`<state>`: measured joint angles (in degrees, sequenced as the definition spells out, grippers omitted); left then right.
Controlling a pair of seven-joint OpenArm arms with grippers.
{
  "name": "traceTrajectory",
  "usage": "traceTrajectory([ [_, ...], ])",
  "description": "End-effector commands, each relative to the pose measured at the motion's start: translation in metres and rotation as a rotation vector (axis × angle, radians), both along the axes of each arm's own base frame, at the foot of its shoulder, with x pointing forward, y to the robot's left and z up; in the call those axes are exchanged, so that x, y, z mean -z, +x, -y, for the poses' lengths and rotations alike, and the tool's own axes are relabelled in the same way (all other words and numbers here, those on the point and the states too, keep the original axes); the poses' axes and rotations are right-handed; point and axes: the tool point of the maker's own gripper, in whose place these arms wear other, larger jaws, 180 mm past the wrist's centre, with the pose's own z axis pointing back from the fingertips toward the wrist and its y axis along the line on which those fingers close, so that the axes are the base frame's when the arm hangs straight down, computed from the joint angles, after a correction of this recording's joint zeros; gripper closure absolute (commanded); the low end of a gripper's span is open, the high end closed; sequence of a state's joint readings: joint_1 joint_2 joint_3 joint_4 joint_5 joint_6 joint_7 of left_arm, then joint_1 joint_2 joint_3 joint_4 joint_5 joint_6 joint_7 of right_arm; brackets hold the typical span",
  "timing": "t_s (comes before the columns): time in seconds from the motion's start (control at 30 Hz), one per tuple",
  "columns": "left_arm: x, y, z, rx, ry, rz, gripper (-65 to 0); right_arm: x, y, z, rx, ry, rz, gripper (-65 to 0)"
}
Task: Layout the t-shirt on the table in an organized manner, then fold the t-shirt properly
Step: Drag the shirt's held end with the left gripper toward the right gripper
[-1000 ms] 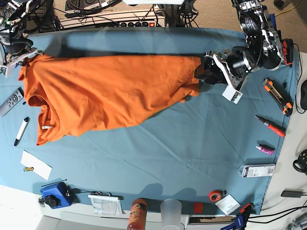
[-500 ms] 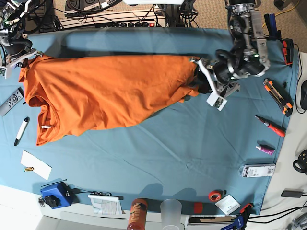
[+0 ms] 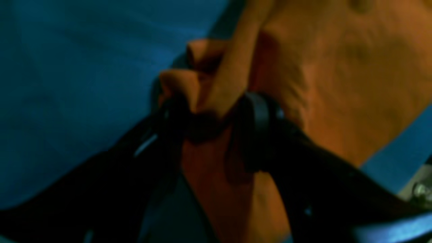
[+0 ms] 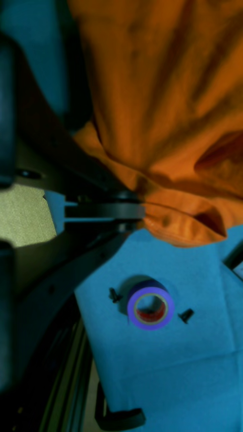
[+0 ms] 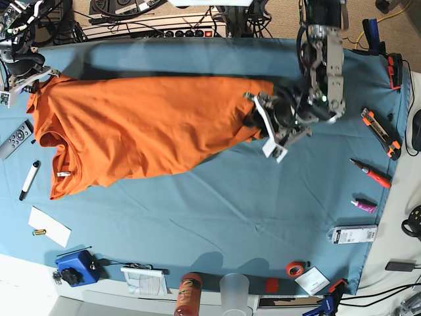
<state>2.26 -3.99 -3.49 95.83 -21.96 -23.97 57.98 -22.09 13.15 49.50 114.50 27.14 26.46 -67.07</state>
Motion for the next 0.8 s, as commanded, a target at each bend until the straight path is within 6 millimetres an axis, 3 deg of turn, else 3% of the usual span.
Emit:
traceTrajectory([
  [0.0,0.003,0.003,-0.003,-0.006,0.021,-0.008,-27.0,-0.013,0.006,0.004,-0.013,-0.03,0.038,0.0],
  [0.17,-0.006,0.016,-0.004,-0.009,0.021,0.019,-0.2,-0.024,0.022,-0.003,-0.056,-0.021,0.121,0.0],
  [0.27,-0.022,0.038,-0.006,-0.041,0.011,0.073,0.0,-0.037,0.043,-0.011,-0.095,0.001,0.204,0.0],
  [0.43,-0.067,0.09,-0.015,-0.07,0.065,0.254,0.0,-0.074,0.081,-0.011,-0.104,-0.012,0.373,0.0],
  [0.6,-0.126,0.144,-0.037,-0.167,0.13,0.447,0.0,-0.106,0.108,-0.009,-0.09,-0.015,0.517,0.0],
  [0.67,-0.142,0.16,-0.038,-0.172,0.123,0.486,0.0,-0.098,0.121,-0.009,-0.093,0.003,0.5,0.0],
  [0.77,-0.137,0.169,-0.031,-0.126,0.109,0.434,0.0,-0.062,0.143,-0.018,-0.126,0.081,0.409,0.0],
])
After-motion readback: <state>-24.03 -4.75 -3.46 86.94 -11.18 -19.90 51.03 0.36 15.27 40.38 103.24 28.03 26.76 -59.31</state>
